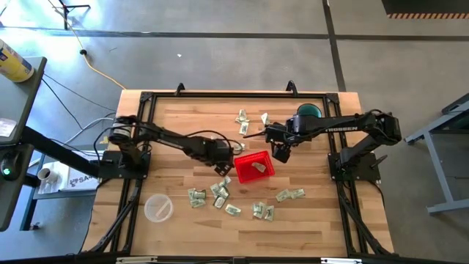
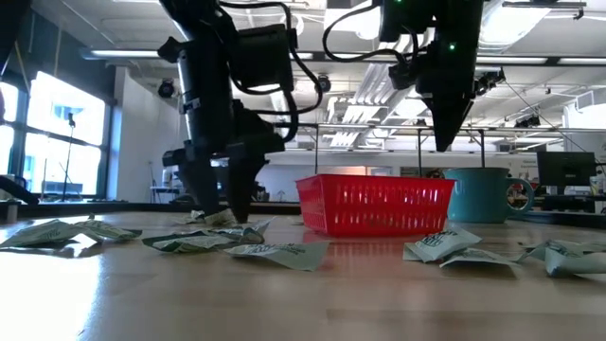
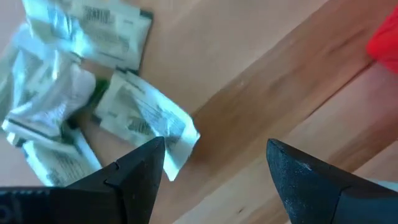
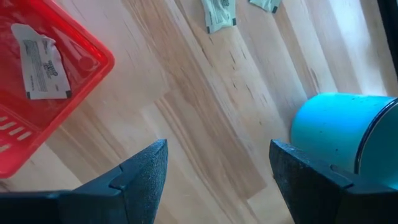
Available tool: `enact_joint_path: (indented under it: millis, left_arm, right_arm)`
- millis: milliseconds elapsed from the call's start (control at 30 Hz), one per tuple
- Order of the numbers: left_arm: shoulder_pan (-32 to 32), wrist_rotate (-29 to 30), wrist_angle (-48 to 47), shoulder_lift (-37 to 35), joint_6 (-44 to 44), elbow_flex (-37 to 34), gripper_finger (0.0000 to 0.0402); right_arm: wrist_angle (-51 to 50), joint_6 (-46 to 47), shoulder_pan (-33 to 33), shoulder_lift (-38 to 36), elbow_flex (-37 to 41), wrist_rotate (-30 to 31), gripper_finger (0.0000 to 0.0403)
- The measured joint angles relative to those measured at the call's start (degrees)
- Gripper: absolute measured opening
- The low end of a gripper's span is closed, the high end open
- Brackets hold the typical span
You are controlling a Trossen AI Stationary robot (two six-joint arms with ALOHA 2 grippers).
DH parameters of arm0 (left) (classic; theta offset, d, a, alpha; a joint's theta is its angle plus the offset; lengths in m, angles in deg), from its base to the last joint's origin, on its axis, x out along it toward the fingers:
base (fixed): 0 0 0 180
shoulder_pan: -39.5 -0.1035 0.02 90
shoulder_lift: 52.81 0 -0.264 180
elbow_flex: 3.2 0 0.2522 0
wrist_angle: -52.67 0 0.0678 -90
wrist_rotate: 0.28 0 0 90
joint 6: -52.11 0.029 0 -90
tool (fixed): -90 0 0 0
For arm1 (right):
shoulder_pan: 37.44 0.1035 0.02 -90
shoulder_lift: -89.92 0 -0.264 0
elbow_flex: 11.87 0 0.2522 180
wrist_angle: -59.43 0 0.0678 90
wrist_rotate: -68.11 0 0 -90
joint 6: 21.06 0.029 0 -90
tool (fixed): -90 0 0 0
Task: Pick and place items into bin
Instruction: Put the white stevia pack into the red bin
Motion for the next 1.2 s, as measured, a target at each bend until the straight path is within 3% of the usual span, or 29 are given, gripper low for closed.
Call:
enact_joint_path:
  millis: [567,700,867,1100,1200]
  left_arm:
    - [-0.2,9.0,-5.2,0.4,1.7,0.0,0.0304]
    - [-1.1,8.6,-5.0,0.8,3.0,0.0,0.0254]
    - [-2.5,4.6,-4.2,1.0,3.9,0.1,0.0160]
    - [-3.6,4.0,-3.9,1.0,6.9,0.1,0.0035]
    - [-3.5,3.0,-4.5,0.6,8.4,0.6,0.0022]
  right_arm:
    - [1.5,1.1,0.0,0.0,0.0,-0.3,0.0272]
    - [2.2,1.1,0.0,0.0,0.0,-0.3,0.0272]
    - [2.6,1.1,0.0,0.0,0.0,-0.3,0.0272]
    - [2.6,2.4,0.0,0.0,0.0,-0.2,0.0272]
    - [2.6,2.4,0.2,0.0,0.0,-0.2,0.0272]
